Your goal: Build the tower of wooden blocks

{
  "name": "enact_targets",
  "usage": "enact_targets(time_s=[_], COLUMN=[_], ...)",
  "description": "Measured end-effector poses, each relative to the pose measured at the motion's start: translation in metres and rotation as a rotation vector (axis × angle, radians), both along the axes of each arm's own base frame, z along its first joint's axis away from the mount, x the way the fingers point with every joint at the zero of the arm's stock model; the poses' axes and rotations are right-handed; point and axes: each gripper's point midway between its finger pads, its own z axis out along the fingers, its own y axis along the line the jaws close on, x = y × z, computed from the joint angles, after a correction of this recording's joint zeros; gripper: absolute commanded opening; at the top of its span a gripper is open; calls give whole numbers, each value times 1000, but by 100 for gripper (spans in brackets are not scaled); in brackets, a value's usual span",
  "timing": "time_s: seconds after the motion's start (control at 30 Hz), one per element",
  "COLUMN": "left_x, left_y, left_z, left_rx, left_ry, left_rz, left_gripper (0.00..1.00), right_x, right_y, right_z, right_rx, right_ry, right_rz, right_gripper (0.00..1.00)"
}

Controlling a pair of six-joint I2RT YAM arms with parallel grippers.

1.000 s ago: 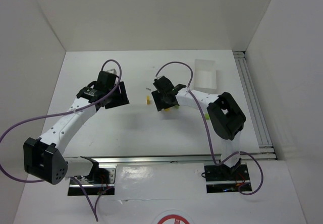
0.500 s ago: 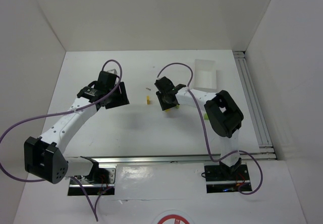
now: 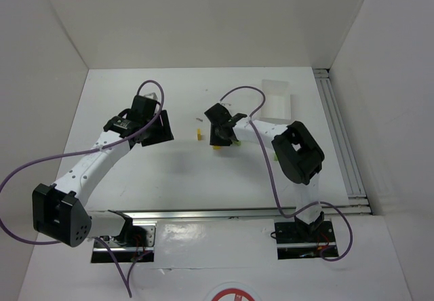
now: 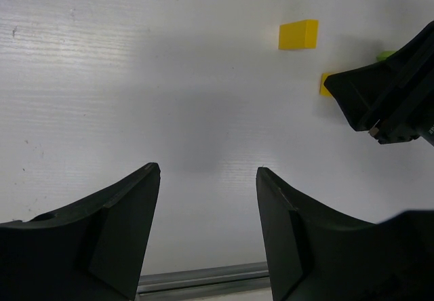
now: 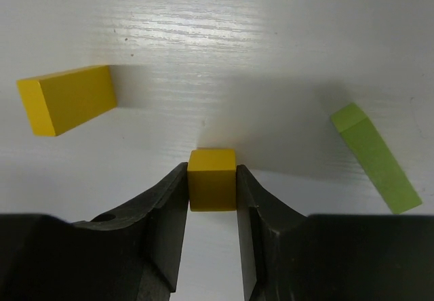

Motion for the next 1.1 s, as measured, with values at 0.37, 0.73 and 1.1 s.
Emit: enact_targets(time_s=[0.37, 0.73, 1.1], left_x=[0, 26, 67], left_y=[0, -20, -83], left_z=[0, -1, -43], left_rx=[0, 3, 50], left_ry=[0, 30, 113], left_rz=[0, -29, -127], left_gripper=[71, 67, 66], right_x=[3, -11, -54], right_y=[18, -5, -90], right_z=[-4, 50, 157], right_rx=[38, 35, 45], right_ry=[5, -87, -328], right_rz=[-52, -4, -73], right_gripper=[66, 70, 76])
